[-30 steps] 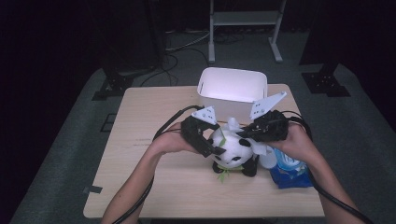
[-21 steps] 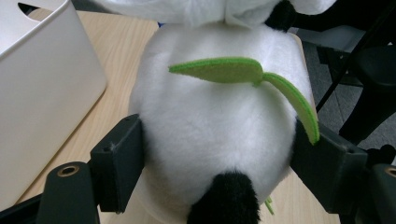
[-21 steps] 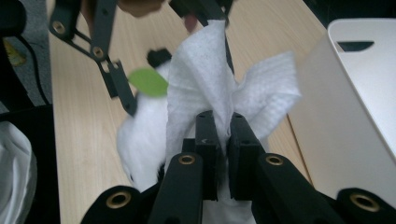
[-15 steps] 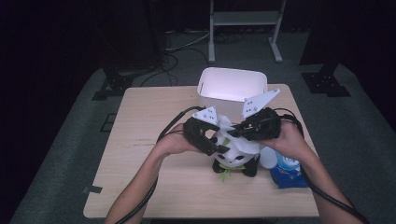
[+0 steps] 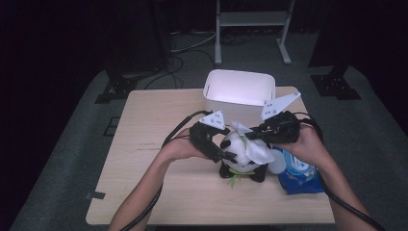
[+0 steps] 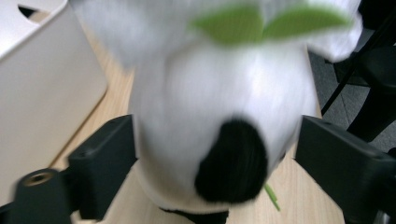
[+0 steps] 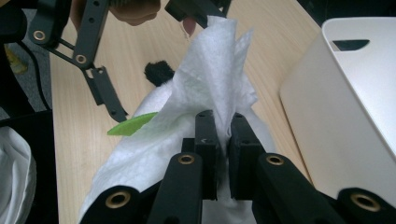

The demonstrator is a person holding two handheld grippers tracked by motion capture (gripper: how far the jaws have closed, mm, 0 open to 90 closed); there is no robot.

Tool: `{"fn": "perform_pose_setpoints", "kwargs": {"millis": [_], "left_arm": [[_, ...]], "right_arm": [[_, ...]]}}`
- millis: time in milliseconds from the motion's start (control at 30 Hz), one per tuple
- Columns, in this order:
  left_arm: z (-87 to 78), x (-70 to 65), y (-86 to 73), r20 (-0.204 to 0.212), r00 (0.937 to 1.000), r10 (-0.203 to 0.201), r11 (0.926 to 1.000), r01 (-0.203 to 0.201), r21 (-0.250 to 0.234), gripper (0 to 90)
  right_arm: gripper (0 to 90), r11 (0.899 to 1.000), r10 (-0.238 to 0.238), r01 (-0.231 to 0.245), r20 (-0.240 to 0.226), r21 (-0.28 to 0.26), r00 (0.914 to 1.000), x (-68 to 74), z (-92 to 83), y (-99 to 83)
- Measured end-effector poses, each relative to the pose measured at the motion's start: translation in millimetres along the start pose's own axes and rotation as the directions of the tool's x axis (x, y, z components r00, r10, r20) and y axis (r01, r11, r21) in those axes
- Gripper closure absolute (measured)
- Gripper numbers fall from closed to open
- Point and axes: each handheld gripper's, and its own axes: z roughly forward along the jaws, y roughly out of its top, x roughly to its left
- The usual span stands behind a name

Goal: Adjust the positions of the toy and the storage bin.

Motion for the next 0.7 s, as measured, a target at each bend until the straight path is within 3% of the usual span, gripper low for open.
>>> {"fn": "perform_pose_setpoints", "kwargs": {"millis": [267,700], "left_arm": [[18.4,3.0,-7.1,0.007,1.0000,-0.004,0.9998,0.005,-0.020,3.8],[18.1,6.9,-11.8,0.011,0.9999,-0.005,0.9989,0.006,-0.047,5.2]], "right_arm": [[83.5,1.000,0.019,-0.019,-0.010,-0.003,0.9998,-5.2,1.8,-6.6],[83.4,1.000,0.012,-0.012,-0.013,0.010,0.9998,-7.6,6.6,-1.2]]}}
